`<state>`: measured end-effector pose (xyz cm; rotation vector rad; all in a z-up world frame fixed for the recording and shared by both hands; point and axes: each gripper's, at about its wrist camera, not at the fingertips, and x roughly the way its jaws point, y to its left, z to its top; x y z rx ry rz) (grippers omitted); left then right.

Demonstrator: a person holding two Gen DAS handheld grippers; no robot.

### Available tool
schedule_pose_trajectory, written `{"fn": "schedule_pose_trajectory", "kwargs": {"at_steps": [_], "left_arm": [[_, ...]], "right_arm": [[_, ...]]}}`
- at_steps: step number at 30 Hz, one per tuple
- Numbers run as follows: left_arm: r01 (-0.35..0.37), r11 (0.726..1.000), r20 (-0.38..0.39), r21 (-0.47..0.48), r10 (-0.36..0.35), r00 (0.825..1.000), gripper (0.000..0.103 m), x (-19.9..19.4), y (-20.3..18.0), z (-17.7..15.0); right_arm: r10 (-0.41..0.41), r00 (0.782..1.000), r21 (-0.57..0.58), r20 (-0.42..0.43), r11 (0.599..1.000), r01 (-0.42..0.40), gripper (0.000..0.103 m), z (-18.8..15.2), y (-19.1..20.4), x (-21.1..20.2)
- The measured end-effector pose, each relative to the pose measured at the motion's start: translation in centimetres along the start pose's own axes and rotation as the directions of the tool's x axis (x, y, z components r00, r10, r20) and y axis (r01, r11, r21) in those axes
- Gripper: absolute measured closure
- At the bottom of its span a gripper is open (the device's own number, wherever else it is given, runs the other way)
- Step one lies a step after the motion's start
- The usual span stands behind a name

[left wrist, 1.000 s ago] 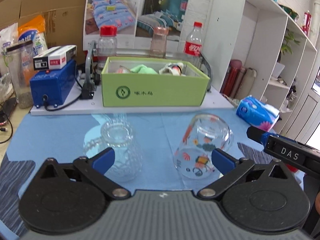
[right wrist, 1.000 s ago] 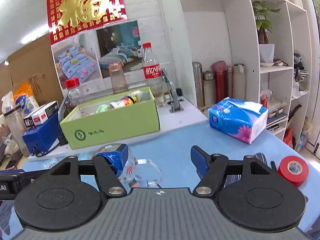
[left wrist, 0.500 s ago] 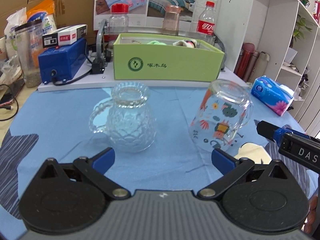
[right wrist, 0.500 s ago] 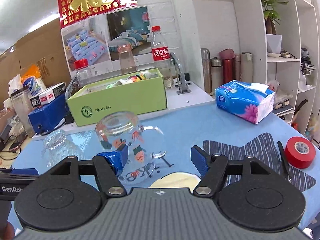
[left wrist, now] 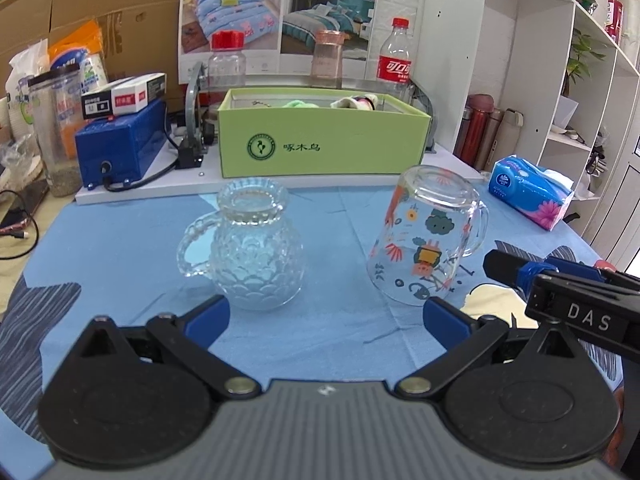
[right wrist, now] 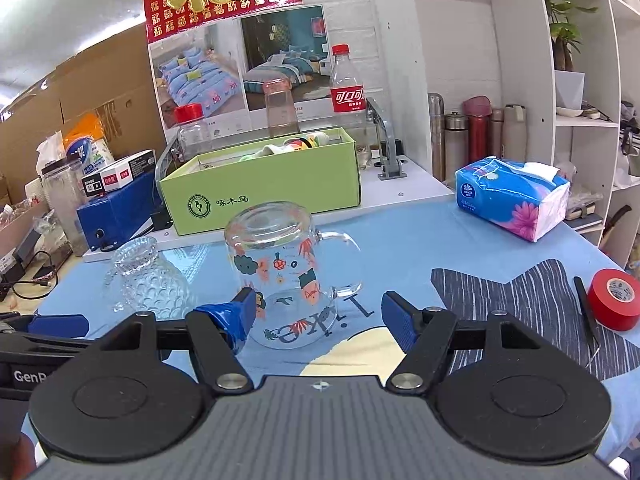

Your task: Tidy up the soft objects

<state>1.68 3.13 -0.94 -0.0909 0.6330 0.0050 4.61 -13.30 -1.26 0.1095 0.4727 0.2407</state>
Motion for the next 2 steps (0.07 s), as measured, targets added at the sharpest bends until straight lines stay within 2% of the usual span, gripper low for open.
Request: {"fn": "schedule_pose_trajectory", "kwargs": {"at_steps": [2], "left_arm": [[-0.006, 1.000, 0.005, 0.013, 0.006, 1.000, 0.000, -0.16, -0.24, -0.02]], "right_arm": [[-0.004, 1.000, 0.004, 0.002, 1.000, 0.004, 0.047, -0.03, -0.07, -0.09]]}}
